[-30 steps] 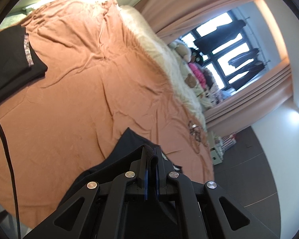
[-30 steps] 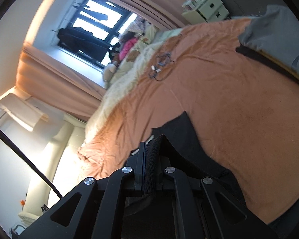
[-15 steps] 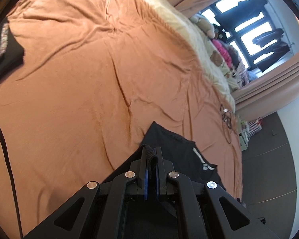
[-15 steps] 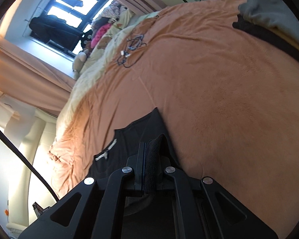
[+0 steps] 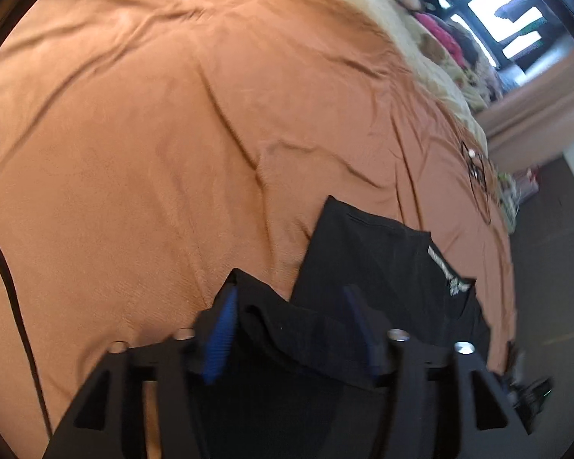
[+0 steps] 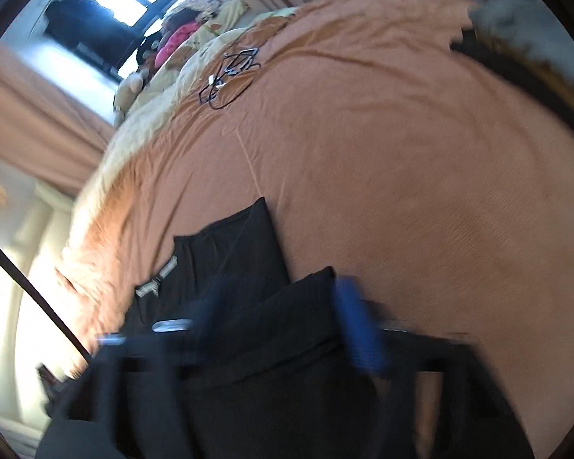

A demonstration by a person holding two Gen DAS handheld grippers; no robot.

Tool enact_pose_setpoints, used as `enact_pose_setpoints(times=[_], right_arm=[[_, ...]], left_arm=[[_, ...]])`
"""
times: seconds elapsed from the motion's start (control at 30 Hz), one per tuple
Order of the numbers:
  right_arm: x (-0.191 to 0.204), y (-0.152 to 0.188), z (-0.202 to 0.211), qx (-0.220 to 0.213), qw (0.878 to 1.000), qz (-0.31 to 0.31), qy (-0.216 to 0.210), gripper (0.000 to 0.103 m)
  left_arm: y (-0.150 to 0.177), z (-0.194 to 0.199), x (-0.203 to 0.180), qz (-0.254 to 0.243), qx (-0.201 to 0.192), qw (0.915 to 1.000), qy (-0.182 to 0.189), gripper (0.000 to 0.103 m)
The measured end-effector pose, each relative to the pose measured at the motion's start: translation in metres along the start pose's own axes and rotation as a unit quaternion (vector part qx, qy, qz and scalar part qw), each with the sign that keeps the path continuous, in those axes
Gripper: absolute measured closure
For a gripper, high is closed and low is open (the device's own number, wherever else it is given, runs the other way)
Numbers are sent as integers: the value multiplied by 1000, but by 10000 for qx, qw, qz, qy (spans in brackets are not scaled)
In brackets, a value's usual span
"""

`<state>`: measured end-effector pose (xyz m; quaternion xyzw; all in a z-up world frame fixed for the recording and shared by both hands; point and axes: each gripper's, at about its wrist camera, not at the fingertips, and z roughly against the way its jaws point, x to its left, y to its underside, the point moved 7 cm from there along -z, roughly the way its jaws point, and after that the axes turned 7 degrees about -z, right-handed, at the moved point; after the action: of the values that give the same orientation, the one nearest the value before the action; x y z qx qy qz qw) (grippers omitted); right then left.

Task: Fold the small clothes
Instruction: 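Lay the folded hem onto the shirt and open both tools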

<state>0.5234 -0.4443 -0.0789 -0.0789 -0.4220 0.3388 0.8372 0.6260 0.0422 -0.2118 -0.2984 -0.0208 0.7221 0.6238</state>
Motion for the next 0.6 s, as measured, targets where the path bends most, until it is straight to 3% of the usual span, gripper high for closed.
enact_pose_setpoints(times=[0.07, 0.23, 0.37, 0.6], right_arm=[[5, 7, 7, 47, 9988, 403, 268, 29], [15, 32, 14, 499, 9887, 1200, 743, 29], [30, 50, 15, 833, 9727, 1854, 1120, 29], [35, 61, 0, 1084, 9526, 2350, 1598, 29]], left_arm=[[3, 6, -5, -257, 35, 9996, -78, 27], [20, 18, -9, -866, 281, 9950, -420, 26], [36, 18, -6, -1283, 557, 9876, -714, 26], [64, -1, -1, -1977, 1077, 9660, -1271, 26]])
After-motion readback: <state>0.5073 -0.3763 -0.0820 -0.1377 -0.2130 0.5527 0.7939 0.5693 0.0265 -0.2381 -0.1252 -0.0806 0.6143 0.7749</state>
